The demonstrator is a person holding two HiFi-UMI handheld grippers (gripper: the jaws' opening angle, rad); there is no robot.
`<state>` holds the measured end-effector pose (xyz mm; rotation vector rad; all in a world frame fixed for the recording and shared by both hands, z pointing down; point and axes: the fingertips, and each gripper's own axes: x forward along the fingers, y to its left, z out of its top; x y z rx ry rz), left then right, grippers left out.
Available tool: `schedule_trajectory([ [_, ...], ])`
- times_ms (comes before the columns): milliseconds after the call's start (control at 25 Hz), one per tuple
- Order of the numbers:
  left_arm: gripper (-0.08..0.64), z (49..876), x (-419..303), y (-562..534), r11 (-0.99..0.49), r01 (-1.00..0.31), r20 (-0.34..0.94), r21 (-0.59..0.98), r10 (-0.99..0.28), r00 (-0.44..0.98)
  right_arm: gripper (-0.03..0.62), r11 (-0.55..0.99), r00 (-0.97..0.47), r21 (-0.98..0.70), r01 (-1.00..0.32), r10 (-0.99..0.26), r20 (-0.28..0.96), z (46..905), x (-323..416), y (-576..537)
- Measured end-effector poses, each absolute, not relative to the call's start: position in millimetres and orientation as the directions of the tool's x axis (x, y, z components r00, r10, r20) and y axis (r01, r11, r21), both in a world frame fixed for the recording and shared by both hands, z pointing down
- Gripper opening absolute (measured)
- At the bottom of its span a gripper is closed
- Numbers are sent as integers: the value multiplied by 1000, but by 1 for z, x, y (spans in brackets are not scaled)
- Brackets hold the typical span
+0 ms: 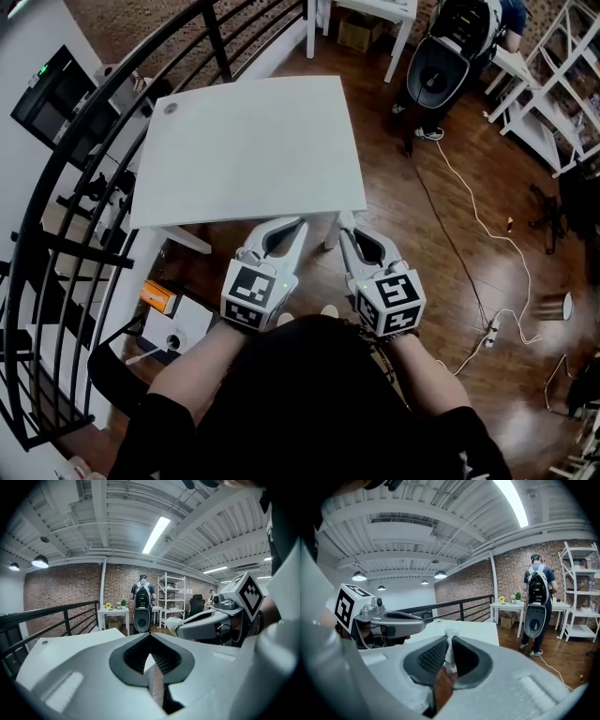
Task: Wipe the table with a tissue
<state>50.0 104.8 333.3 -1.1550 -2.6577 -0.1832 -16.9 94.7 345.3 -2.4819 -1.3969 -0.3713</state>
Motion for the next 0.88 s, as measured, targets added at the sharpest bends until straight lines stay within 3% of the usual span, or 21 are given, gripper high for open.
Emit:
schedule_trajectory([
  [880, 15, 334, 33, 106, 682, 731, 272, 6, 703, -658, 16, -501, 502, -99, 860, 794, 343, 347, -32, 95],
])
